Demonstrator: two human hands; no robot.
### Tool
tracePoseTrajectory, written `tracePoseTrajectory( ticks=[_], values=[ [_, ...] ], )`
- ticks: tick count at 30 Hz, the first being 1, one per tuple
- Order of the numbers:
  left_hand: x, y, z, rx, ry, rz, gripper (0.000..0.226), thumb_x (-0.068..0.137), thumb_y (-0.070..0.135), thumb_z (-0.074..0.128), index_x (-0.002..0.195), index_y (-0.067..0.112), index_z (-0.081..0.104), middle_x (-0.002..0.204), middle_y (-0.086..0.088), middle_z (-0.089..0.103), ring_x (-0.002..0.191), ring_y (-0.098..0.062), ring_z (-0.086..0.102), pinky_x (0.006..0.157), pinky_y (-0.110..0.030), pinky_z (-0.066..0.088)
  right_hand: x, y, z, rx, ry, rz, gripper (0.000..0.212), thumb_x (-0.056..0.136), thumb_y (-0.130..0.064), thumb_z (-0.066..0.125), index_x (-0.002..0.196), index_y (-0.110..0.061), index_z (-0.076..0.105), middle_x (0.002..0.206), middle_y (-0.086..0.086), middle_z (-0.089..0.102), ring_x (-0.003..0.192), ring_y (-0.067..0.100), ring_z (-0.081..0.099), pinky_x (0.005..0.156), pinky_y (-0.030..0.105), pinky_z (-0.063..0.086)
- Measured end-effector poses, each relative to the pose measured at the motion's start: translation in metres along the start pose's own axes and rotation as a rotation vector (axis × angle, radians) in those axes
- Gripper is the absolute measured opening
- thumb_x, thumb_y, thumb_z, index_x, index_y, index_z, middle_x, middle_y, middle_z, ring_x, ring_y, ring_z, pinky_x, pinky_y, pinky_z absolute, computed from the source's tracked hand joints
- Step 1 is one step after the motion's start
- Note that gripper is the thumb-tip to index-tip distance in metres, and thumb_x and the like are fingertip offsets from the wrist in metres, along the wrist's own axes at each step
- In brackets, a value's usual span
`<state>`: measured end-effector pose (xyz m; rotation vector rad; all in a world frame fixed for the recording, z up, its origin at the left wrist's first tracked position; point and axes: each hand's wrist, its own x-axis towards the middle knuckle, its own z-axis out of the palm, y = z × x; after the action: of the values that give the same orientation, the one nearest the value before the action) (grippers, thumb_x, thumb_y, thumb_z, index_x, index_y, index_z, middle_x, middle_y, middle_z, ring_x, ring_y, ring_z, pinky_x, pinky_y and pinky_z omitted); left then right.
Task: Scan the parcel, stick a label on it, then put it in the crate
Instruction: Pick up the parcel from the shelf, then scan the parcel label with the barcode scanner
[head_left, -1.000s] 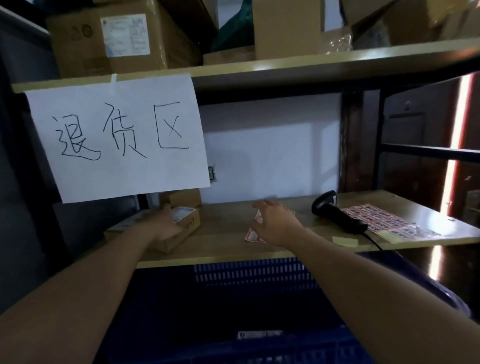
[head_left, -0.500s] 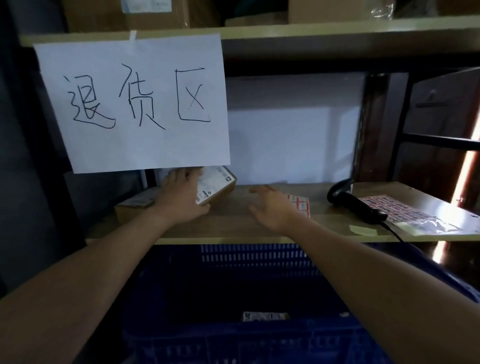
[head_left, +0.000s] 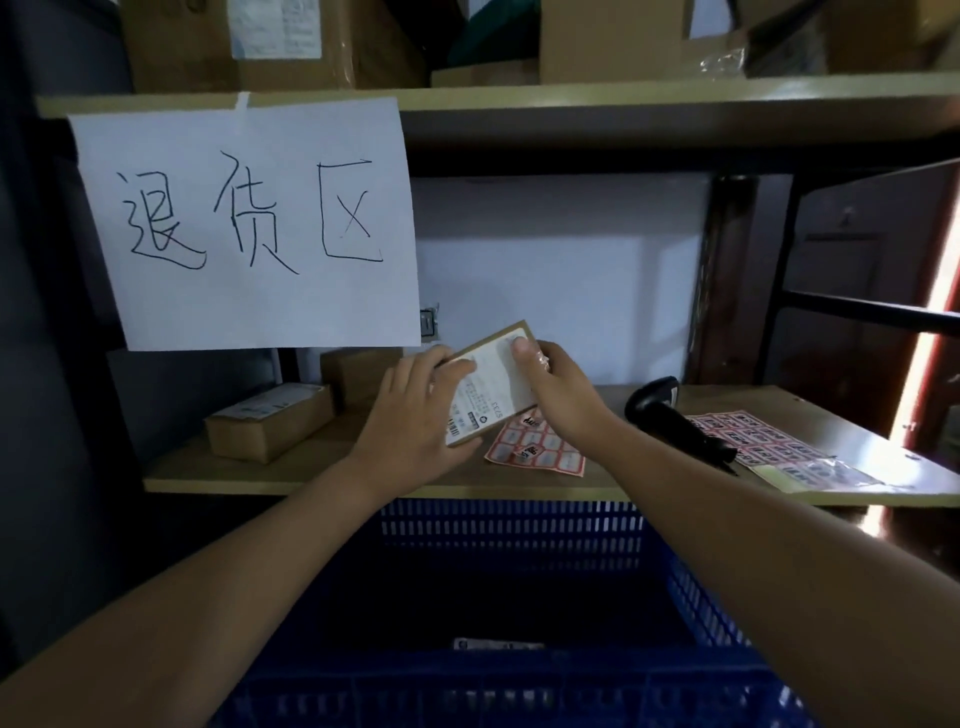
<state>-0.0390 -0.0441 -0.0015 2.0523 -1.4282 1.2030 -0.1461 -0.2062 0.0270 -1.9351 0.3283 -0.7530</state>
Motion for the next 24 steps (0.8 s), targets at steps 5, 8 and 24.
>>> tracePoseTrajectory(
  ticks=[5, 8, 24],
  values=[
    [0.007, 0.009, 0.005, -0.04, -0.055, 0.017, 0.084, 0.068, 0.046, 0.078, 0.133, 0.014, 0.035, 0.14, -0.015, 0.043, 0.124, -0.028, 0.038, 0.102, -0.043, 0.036, 0.0, 0.004, -0.015, 0.063, -0.018, 0.012, 0.068, 0.092, -0.053, 0.059, 0.148, -0.02, 0.04, 0.12, 0.007, 0.068, 0.101, 0.021, 0.07, 0.088, 0.04, 0.059],
    [0.008, 0.01, 0.008, -0.088, -0.112, 0.009, 0.092, 0.068, 0.044, 0.079, 0.14, 0.013, 0.031, 0.143, -0.013, 0.04, 0.127, -0.026, 0.035, 0.106, -0.042, 0.034, -0.002, 0.011, -0.019, 0.055, -0.045, 0.009, 0.071, 0.092, -0.048, 0.062, 0.153, -0.031, 0.031, 0.117, 0.011, 0.068, 0.099, 0.026, 0.072, 0.09, 0.044, 0.059],
    [0.039, 0.059, 0.025, -1.003, -0.045, -0.622, 0.086, 0.09, 0.029, 0.061, 0.148, 0.046, 0.0, 0.153, 0.016, 0.018, 0.134, -0.009, 0.035, 0.102, -0.024, 0.037, 0.0, 0.021, -0.016, 0.626, 0.132, 0.127, 0.053, 0.086, -0.018, 0.073, 0.121, -0.022, 0.033, 0.123, 0.023, 0.065, 0.094, 0.032, 0.068, 0.091, 0.053, 0.058]
  ],
)
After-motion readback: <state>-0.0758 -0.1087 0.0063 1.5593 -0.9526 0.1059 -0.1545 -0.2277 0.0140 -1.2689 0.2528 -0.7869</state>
